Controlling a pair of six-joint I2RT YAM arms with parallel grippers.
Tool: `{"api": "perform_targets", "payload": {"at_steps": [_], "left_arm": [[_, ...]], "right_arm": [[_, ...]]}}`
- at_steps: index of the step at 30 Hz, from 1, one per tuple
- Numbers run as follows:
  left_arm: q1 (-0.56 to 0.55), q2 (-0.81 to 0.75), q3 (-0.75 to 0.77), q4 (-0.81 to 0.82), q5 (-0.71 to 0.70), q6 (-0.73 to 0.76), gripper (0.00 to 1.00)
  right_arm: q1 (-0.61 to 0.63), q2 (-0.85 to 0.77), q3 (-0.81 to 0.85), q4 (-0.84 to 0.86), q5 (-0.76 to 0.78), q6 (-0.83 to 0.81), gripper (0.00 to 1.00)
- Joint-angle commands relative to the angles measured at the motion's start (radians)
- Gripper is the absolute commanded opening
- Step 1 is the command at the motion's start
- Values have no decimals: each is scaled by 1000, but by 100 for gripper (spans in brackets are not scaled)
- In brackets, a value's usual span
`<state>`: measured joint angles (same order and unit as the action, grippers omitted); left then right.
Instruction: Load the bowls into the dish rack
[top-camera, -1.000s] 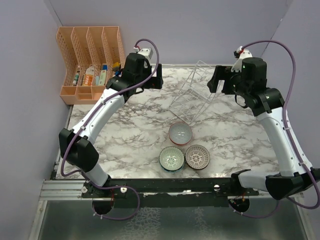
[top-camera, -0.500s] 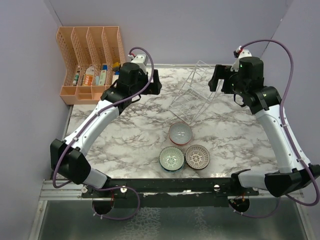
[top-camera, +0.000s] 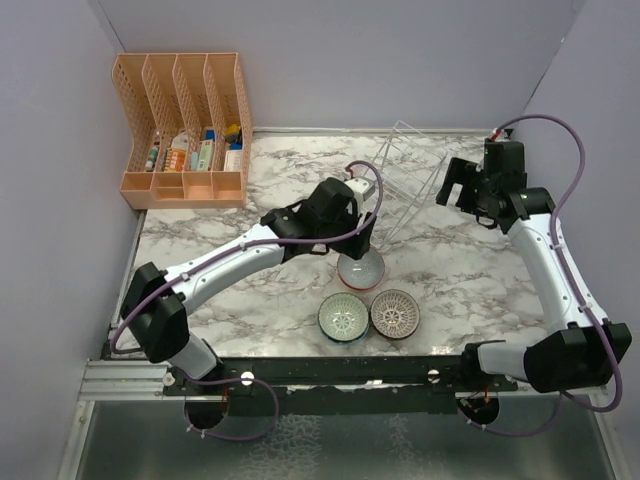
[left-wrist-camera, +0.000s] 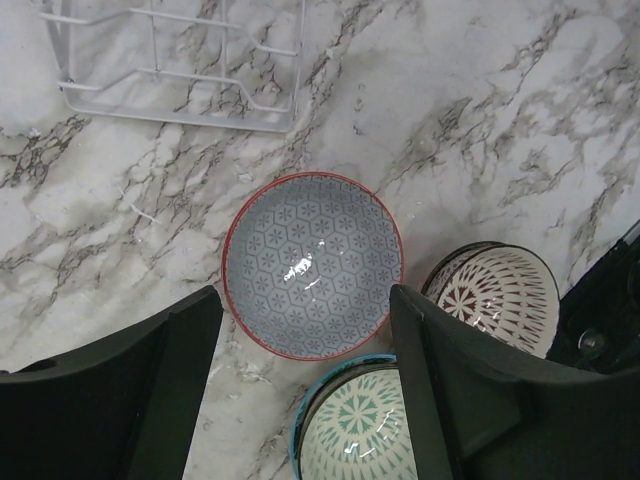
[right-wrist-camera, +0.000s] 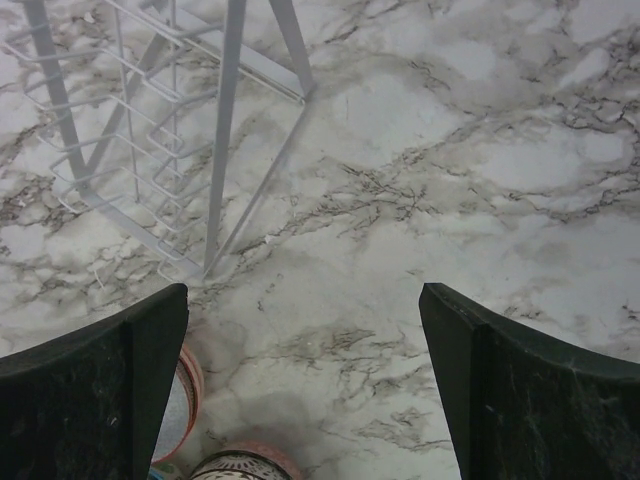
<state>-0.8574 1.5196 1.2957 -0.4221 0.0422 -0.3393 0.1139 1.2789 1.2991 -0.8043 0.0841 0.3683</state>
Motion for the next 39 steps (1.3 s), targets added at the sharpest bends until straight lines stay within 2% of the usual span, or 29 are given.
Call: {"api": "perform_targets", "payload": {"at_steps": [1, 11, 17, 27, 39], "left_arm": [[-61, 77, 49, -53, 2, -3, 69], [-139, 253, 125, -13, 22, 3, 65], [-152, 321, 142, 33, -1, -30, 58], [-164, 392, 144, 61, -22, -65, 55], [-165, 411, 151, 30, -71, -70, 45]], "right_arm": [[-31, -54, -77, 18, 3, 21, 100], [-97, -74, -192, 57, -41, 43, 100], [-103, -91, -192, 52, -50, 48, 100], [-102, -97, -213, 56, -63, 47, 100], [-102, -83, -216, 71, -70, 40, 100]]}}
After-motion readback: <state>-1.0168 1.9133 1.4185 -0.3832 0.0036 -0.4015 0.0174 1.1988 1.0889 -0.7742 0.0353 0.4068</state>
